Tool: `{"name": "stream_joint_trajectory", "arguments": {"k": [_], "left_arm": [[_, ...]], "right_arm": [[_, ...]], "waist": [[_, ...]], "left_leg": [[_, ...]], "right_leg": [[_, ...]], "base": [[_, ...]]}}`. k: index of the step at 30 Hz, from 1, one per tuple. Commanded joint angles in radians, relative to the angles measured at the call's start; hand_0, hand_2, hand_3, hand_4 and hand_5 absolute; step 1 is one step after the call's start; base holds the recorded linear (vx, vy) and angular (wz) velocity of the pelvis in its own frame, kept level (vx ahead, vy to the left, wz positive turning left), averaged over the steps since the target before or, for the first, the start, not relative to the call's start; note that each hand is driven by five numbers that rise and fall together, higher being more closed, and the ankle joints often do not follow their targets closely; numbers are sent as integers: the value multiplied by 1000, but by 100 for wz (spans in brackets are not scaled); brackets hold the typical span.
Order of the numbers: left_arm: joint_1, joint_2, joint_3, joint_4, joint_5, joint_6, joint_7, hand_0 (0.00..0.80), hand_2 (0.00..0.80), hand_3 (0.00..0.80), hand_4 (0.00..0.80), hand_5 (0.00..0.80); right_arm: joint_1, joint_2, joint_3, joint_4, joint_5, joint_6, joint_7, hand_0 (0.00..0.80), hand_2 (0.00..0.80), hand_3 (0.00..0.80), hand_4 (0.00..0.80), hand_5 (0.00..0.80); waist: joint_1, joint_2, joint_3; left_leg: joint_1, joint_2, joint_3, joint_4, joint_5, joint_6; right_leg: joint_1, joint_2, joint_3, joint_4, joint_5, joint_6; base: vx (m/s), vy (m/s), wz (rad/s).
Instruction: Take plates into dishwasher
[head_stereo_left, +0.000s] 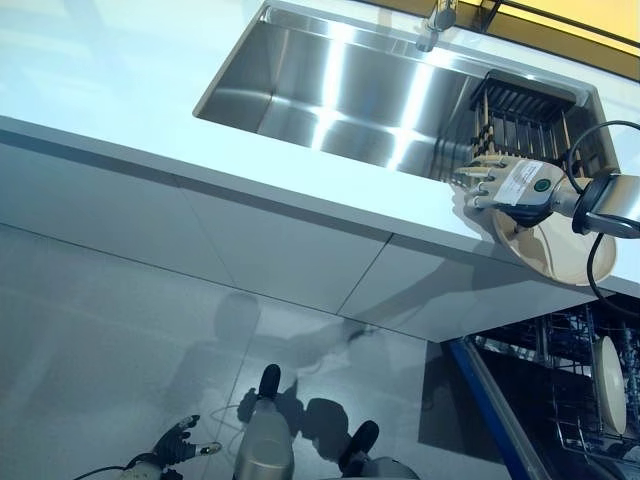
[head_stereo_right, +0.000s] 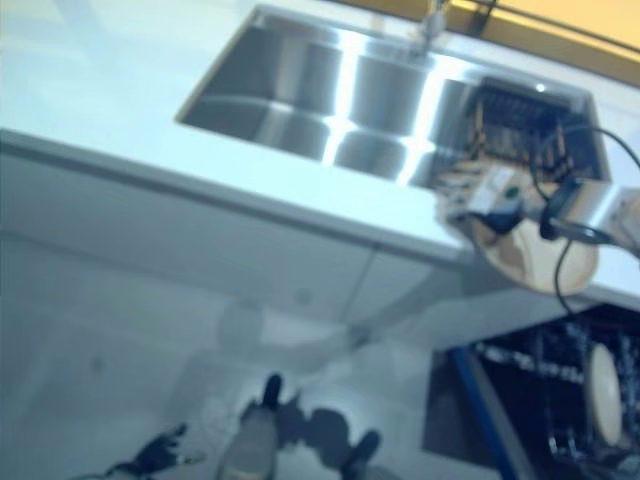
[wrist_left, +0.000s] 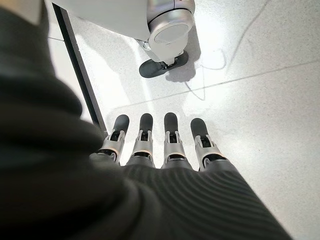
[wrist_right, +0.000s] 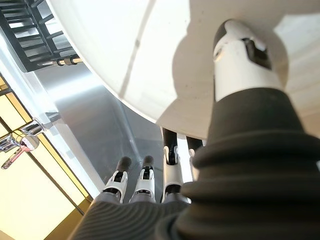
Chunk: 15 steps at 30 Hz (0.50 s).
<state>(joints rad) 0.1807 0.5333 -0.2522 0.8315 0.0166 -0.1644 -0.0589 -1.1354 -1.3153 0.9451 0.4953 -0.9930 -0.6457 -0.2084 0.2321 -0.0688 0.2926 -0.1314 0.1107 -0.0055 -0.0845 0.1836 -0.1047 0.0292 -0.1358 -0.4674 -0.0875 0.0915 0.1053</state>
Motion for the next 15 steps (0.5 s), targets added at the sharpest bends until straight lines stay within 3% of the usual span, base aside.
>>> {"name": "stream_joint_trajectory", "arguments": {"k": [1,9,15], "left_arm": [[-5,48,4,-28,-24,-29,5,0,0,0,0,0],[-6,44,-1,-28,-18,-25,3,0,0,0,0,0],[-10,34,-15,-28,-24,-16,7,0,0,0,0,0]], "right_arm": [[-55,-68,-26,-5,-21,50,-50,0,0,0,0,0],[-32,-79,-68,-3,39,91,-105,0,0,0,0,0],[14,-87,-145,4,-11,86,-137,0,0,0,0,0]], "waist": [[11,-38,7],[5,-43,-2],[-7,-47,-17]], "left_leg": [[36,-35,73,-3,-105,24],[41,-37,66,-3,-110,26],[53,-40,72,-3,-118,30]], "right_leg": [[-4,10,4,54,-59,14],[2,14,12,49,-59,14],[8,14,25,46,-58,18]], "base": [[0,0,0],[0,0,0],[-23,42,0]]}}
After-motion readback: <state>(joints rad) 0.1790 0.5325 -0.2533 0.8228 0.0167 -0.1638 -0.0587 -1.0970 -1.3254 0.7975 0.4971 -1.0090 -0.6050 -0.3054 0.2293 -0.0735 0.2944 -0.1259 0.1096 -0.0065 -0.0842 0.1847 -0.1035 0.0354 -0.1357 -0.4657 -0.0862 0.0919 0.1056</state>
